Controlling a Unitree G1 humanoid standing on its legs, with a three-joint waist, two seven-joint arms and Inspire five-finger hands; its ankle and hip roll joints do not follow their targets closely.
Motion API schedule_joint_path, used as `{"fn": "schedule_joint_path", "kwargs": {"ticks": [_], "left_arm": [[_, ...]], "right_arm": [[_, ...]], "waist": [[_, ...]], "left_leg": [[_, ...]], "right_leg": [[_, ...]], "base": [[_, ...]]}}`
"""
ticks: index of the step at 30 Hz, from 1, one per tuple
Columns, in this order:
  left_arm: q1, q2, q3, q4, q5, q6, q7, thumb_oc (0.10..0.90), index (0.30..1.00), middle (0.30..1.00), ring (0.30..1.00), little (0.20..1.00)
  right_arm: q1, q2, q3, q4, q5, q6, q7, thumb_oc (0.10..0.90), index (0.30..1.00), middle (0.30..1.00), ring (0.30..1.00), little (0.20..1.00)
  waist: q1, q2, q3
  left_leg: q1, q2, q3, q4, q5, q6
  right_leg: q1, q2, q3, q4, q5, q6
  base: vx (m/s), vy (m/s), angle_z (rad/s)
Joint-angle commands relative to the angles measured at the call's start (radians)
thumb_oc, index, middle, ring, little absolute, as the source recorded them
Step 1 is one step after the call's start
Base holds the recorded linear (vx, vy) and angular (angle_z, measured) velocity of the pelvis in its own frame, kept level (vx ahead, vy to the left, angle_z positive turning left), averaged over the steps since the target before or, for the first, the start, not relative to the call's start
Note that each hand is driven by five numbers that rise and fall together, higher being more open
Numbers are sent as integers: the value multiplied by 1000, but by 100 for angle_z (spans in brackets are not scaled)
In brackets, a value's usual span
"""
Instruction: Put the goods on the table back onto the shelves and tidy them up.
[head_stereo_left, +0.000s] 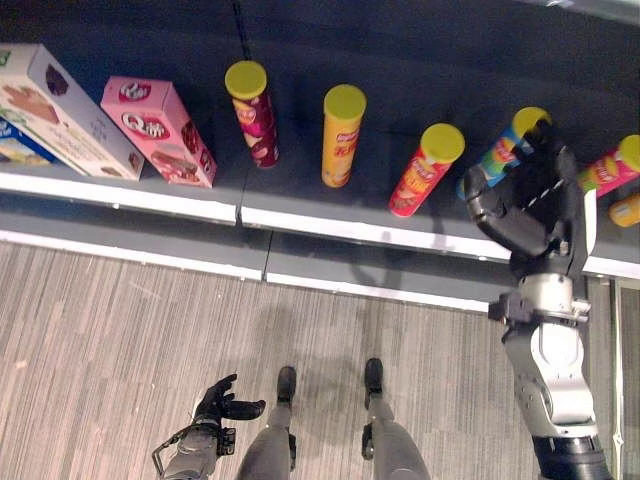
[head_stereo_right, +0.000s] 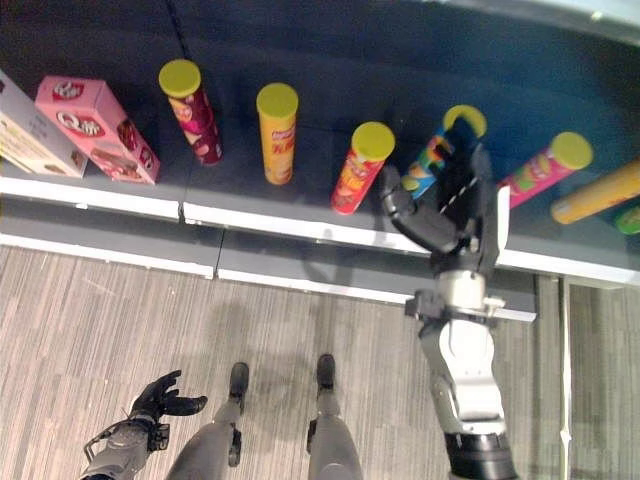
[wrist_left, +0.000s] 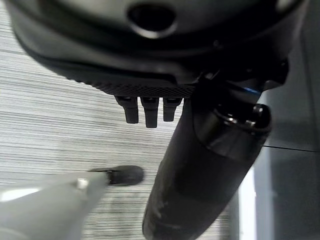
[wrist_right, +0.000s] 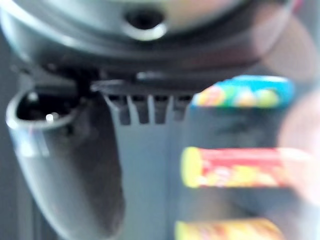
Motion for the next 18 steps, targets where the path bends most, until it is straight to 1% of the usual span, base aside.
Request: {"fn": "schedule_joint_path", "kwargs": {"ticks": [1, 2, 5, 6, 8, 9, 14, 15, 18], "left_arm": [[55, 39, 18, 55, 45, -33, -22, 800, 900, 900, 900, 900], [67, 36, 27, 57, 58, -40, -35, 800, 900, 900, 900, 900], [72, 33, 28, 57, 65, -43, -41, 800, 900, 900, 900, 900], [82, 31, 27, 58, 67, -47, -44, 800, 900, 900, 900, 900], [87, 26, 28, 74, 72, -49, -45, 800, 900, 900, 900, 900], [87, 26, 28, 74, 72, -49, -45, 800, 900, 900, 900, 900], [105, 24, 29, 102, 79, -50, -47, 800, 900, 900, 900, 900], [115, 23, 25, 108, 89, -51, -50, 800, 900, 900, 900, 900], [138, 20, 19, 133, 102, -51, -58, 800, 900, 900, 900, 900]], "right_arm": [[67, -99, -34, -36, 41, -26, 150, 800, 900, 900, 900, 900], [112, -125, -8, 16, 16, 0, 196, 800, 900, 900, 900, 900], [129, -136, 3, 46, -14, 9, 208, 800, 900, 900, 900, 900], [132, -141, 31, 109, -44, 21, 214, 800, 900, 900, 900, 900], [125, -145, 70, 175, -113, 38, 215, 800, 900, 900, 900, 900], [125, -144, 70, 176, -113, 38, 215, 800, 900, 900, 900, 900], [74, -149, 128, 273, -165, 49, 207, 800, 900, 900, 900, 900], [54, -162, 151, 296, -187, 51, 217, 800, 900, 900, 900, 900], [-6, -164, 194, 374, -197, 53, 215, 800, 900, 900, 900, 900]], "waist": [[-12, 24, -140], [-13, 21, -154], [-13, 19, -159], [-12, 17, -167], [-5, 11, -182], [-4, 11, -181], [18, 1, -196], [27, -1, -199], [50, -4, -203]], "left_leg": [[26, 46, 6, 1, -79, -46], [51, 49, 12, 1, -87, -47], [63, 50, 12, 1, -90, -47], [78, 51, 13, 1, -94, -46], [101, 55, 17, 1, -102, -44], [102, 55, 17, 1, -102, -44], [125, 58, 14, 1, -109, -42], [129, 58, 10, 1, -111, -42], [133, 59, 8, 1, -111, -40]], "right_leg": [[72, -29, -48, 6, -55, 59], [93, -31, -47, 6, -58, 61], [103, -31, -47, 6, -60, 62], [114, -31, -47, 6, -62, 62], [135, -31, -48, 6, -65, 64], [136, -30, -48, 6, -66, 63], [161, -30, -54, 6, -73, 63], [166, -30, -58, 6, -74, 63], [171, -30, -63, 6, -77, 62]], "base": [[159, 17, -3], [67, 13, -5], [59, 16, -12], [45, 19, -15], [83, 9, -10], [70, -3, -7], [27, -3, 0], [28, -2, 6], [2, -1, 5]]}}
